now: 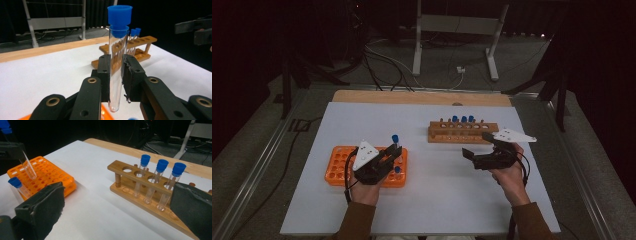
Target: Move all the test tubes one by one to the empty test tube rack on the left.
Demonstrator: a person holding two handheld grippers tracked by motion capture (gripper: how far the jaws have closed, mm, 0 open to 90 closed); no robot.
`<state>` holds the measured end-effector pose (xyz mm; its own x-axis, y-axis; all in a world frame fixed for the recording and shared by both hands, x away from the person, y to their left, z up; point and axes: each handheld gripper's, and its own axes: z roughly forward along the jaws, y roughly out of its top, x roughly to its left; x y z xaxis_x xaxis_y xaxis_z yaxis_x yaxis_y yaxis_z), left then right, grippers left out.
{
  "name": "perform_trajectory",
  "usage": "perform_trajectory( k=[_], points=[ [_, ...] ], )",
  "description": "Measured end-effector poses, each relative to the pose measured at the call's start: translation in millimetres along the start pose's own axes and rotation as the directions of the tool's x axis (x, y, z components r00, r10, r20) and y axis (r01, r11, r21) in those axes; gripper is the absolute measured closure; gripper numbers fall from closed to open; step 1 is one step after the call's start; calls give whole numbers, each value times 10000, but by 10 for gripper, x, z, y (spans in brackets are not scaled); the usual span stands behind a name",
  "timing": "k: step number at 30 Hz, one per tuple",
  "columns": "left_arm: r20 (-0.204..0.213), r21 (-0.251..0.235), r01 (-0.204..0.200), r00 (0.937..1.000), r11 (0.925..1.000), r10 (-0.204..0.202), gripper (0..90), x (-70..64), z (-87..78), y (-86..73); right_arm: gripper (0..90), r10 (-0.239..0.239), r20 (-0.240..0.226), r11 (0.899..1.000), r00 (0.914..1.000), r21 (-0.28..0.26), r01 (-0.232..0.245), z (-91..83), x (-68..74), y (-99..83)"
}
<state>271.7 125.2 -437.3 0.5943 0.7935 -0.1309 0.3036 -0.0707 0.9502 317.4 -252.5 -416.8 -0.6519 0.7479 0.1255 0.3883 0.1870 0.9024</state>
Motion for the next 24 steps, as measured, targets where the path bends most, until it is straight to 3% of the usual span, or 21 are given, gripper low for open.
perform_trajectory(
  k=[13, 24],
  points=[
    [-313, 268, 249, 9992, 9993, -241, 781, 148, -143, -203, 0, 87, -38, 9999, 10000, -138, -87, 3, -11, -11],
    [-152, 738, 94, 9999, 9972, -83, 781, 107, -172, -352, 0, 58, -93, 9999, 9999, -91, -59, 17, -12, -29]
  ],
)
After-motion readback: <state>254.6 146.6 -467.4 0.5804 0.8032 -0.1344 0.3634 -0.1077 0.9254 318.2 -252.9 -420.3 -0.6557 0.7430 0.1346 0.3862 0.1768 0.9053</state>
